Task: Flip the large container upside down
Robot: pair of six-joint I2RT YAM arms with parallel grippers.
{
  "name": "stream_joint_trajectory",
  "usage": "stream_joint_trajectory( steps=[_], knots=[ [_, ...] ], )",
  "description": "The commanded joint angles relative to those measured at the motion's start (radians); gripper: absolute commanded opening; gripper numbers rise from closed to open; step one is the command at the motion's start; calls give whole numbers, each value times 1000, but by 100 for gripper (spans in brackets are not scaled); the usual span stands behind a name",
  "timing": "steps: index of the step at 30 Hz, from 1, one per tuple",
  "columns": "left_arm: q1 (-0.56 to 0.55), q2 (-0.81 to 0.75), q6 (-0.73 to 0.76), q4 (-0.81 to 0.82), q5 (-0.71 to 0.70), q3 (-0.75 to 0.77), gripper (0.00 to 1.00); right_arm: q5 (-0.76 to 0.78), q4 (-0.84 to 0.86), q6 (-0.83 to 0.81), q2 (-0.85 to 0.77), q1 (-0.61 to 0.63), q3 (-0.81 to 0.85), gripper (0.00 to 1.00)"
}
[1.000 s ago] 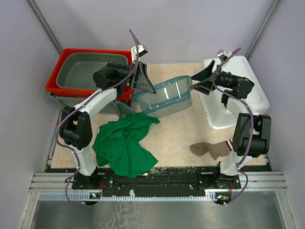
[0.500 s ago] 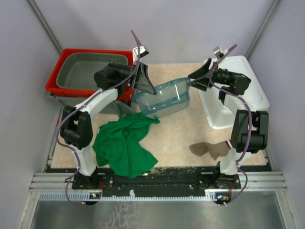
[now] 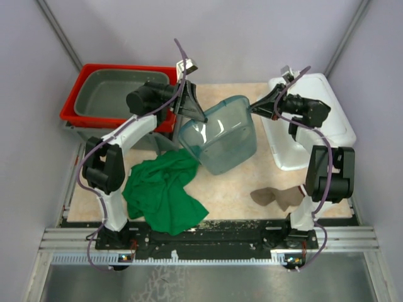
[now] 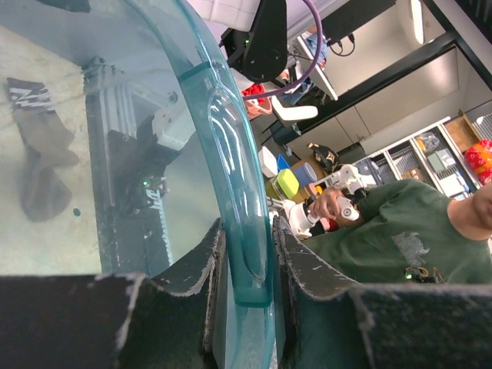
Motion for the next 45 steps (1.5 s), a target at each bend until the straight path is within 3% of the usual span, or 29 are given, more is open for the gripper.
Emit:
stream_joint_trajectory(
  steps=[1,5,11,19,24,27,29,33,34,45],
  knots=[
    [-10,20,-72,177,-71,52,0,5,157,31,-81,32,-26,0],
    [6,28,-56,157,-79,49,2,7,150,23,-92,32,-54,0],
    [23,39,-14,110,-78,47,20,10,147,3,-114,31,-108,0],
    [25,71,93,-5,-75,51,26,29,125,-19,-159,29,-188,0],
    [24,89,183,-110,-80,61,29,64,-113,-134,-222,17,-248,0],
    [25,107,233,-168,-87,80,31,90,-350,-286,-277,9,-274,0],
    [25,120,255,-194,-94,98,31,122,-620,-454,-323,0,-260,0],
    [21,138,280,-221,-116,103,32,350,-1477,-976,-403,-4,-108,0],
    [21,142,289,-233,-119,101,32,394,-1559,-1026,-417,-3,-94,0],
    [10,173,478,-427,-148,108,44,571,-1439,-893,-533,-2,-241,0]
  ],
)
